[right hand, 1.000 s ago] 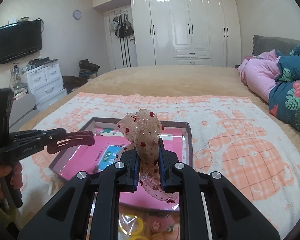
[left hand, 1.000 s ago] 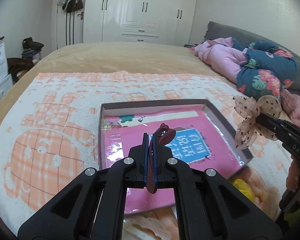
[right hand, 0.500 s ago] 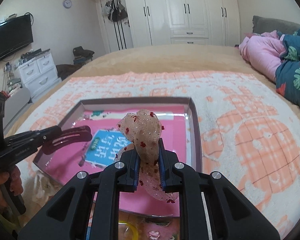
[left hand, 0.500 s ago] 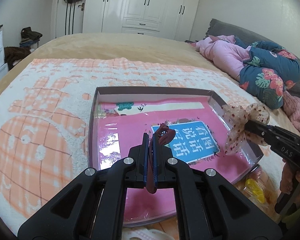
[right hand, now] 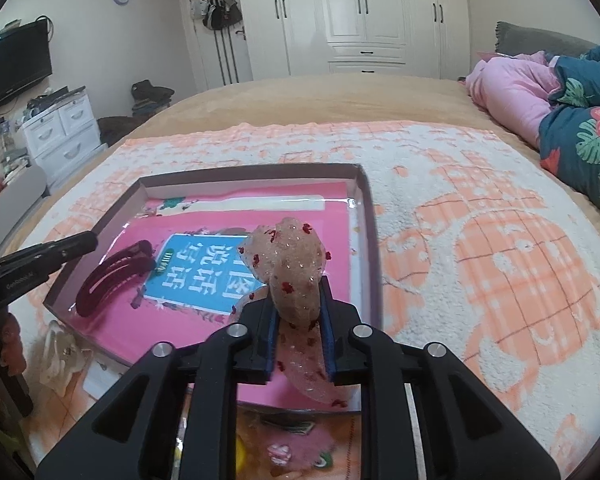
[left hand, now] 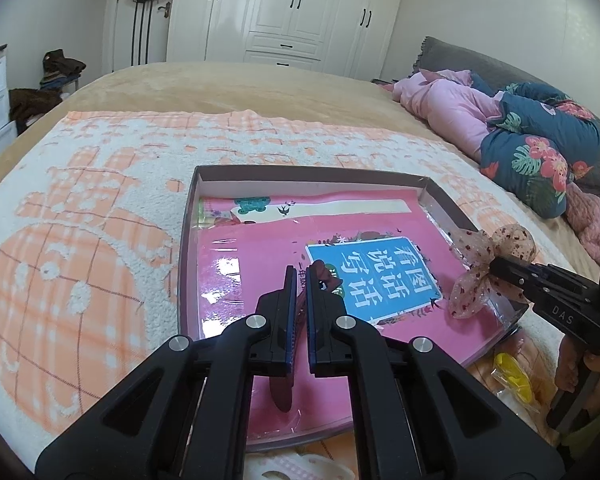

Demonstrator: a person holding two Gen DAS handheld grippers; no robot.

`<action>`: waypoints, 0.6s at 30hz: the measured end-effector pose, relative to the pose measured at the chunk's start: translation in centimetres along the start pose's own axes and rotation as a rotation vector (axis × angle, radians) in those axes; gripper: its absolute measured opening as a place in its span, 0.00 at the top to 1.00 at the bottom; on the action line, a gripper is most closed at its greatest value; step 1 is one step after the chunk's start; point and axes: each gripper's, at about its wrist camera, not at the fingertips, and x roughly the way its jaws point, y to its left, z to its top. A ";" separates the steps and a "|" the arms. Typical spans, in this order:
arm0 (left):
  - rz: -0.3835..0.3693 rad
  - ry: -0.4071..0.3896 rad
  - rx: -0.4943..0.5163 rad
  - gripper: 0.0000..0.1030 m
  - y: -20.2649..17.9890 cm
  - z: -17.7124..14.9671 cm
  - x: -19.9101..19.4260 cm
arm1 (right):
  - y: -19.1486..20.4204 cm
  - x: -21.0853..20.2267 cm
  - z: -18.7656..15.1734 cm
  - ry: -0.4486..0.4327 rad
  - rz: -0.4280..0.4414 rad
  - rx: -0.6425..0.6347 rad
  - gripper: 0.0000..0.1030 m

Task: Organize jewelry
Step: 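Carry the hair clip and bow into the tray and open both tools, then withdraw both tools from the tray back over the remaining items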

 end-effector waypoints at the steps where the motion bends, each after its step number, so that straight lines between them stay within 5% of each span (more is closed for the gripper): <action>1: 0.002 -0.001 -0.001 0.99 0.0 0.0 0.0 | -0.1 -0.1 -0.1 -0.002 -0.006 -0.002 0.76; 10: 0.033 -0.036 -0.018 0.99 0.5 -0.1 -1.6 | -0.7 -1.7 -0.4 -0.054 -0.050 -0.009 0.45; 18: 0.082 -0.101 -0.014 0.71 0.0 -0.1 -4.4 | -1.1 -4.9 -0.8 -0.138 -0.061 0.004 0.24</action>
